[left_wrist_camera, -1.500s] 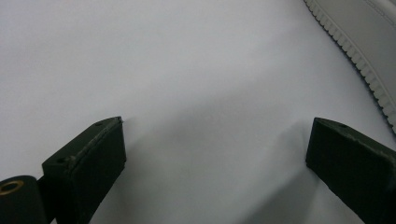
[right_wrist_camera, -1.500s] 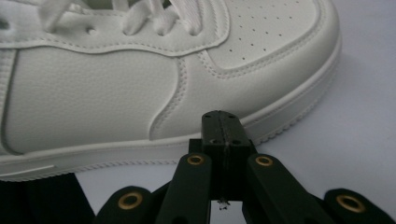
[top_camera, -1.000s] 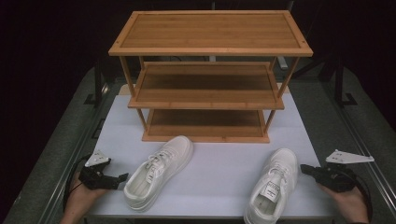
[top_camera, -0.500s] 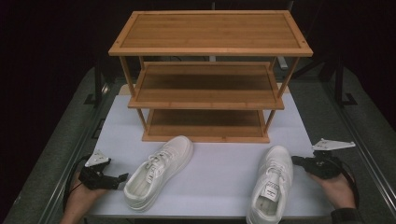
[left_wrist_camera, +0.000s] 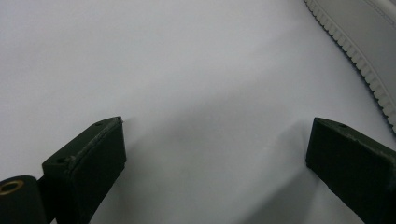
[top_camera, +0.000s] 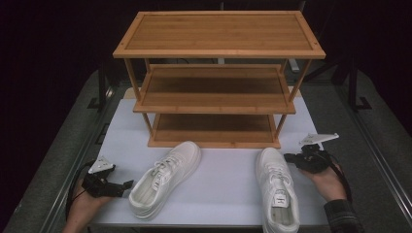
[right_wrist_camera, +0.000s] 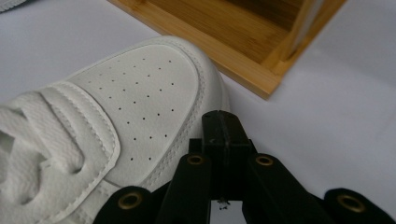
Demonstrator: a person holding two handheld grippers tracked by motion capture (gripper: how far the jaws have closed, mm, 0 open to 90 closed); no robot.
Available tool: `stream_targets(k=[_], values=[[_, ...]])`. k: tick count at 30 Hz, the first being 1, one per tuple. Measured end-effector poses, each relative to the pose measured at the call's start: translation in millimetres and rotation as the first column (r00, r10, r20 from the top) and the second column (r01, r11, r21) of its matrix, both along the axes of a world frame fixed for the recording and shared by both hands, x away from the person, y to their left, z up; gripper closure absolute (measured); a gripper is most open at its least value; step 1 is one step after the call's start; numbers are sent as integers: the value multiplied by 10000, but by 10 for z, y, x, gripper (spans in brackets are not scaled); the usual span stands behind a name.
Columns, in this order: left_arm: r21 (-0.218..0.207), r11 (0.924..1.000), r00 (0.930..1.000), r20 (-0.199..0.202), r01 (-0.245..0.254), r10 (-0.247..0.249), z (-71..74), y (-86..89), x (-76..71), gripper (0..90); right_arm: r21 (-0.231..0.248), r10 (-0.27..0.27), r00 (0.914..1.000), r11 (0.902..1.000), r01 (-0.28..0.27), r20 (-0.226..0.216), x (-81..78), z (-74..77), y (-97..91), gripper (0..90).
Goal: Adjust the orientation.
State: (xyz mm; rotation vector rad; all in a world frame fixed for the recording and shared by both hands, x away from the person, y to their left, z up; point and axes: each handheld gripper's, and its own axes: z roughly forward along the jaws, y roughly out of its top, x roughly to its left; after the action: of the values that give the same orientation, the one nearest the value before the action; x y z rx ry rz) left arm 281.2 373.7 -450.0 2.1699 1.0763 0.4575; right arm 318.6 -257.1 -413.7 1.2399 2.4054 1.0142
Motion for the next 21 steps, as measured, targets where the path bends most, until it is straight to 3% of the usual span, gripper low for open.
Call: stream_targets(k=[12, 18, 19, 21], values=[[-4, 10000, 10000, 3, -3, 3, 0, 0, 0, 43, 22, 903, 9959, 9959, -903, -72, 194, -3, 408, 900], [-6, 10000, 10000, 1, -4, 4, 0, 0, 0, 43, -83, 1308, 9914, 9914, -1308, 8, 215, 4, 551, 898], [5, 10000, 10000, 2, 6, -6, 0, 1, 0, 43, 64, 1330, 9911, 9911, -1330, 81, 210, 16, 533, 885], [4, 10000, 10000, 6, 3, -3, 0, 1, -1, 43, 790, 1061, 9941, 9911, -1075, 218, 142, 111, 417, 814]])
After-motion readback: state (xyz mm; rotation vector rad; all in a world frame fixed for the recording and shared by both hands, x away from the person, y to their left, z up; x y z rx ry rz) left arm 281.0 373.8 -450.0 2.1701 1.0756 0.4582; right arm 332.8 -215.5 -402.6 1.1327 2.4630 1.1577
